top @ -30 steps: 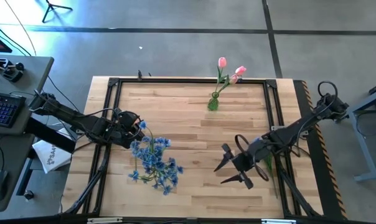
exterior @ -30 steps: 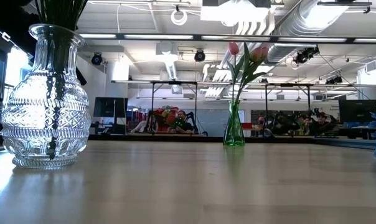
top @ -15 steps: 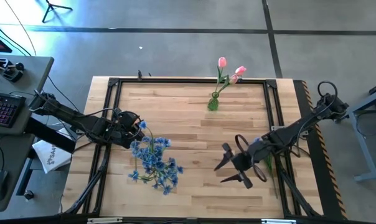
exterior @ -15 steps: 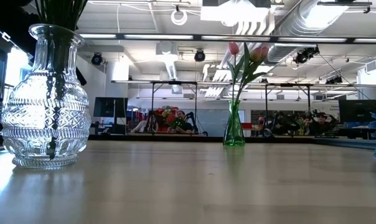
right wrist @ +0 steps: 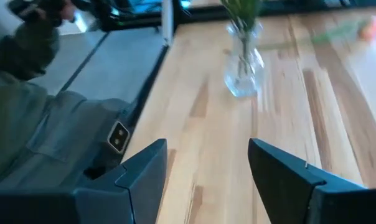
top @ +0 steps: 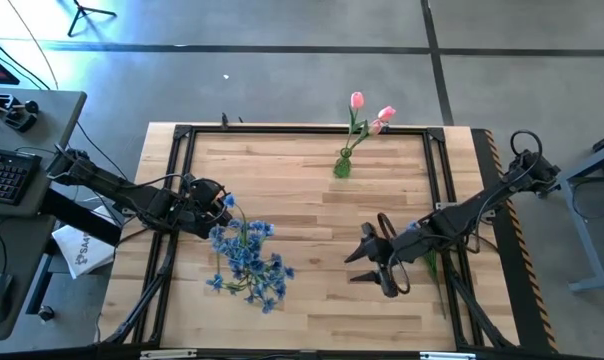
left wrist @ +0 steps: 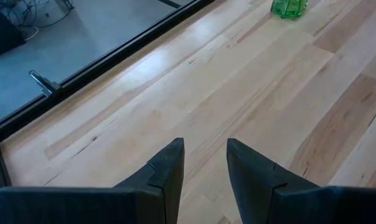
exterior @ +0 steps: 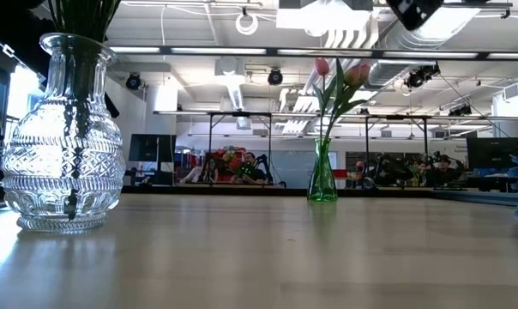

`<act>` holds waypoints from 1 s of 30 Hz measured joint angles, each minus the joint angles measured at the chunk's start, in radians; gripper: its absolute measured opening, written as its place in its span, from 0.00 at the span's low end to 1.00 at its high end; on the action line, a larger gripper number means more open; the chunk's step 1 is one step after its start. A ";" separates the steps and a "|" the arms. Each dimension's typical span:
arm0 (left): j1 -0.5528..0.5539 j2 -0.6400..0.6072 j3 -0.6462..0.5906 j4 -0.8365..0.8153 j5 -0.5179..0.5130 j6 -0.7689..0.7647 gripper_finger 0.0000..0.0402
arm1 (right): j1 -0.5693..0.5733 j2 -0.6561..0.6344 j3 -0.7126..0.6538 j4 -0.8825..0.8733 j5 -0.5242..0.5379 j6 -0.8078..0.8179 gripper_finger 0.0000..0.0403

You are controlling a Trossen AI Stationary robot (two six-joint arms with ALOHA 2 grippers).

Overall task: Sort flowers into vase by color
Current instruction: Put the blue flowers into the transparent vase

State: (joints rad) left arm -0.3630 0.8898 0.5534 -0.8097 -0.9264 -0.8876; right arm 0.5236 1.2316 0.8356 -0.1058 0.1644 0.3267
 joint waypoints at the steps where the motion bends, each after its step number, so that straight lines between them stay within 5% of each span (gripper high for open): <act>1: 0.000 0.000 0.000 0.000 0.000 0.000 0.27 | 0.000 0.000 0.000 -0.019 0.007 0.029 0.55; 16: 0.000 0.000 0.000 0.003 0.000 0.000 0.27 | 0.000 0.000 0.000 -0.358 0.069 0.627 0.55; 30: 0.000 0.000 0.000 0.003 0.000 0.000 0.27 | 0.052 0.000 0.000 -0.883 0.017 1.102 0.55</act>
State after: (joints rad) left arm -0.3627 0.8898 0.5533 -0.8066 -0.9264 -0.8879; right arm 0.5759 1.2316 0.8356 -0.9891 0.1818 1.4287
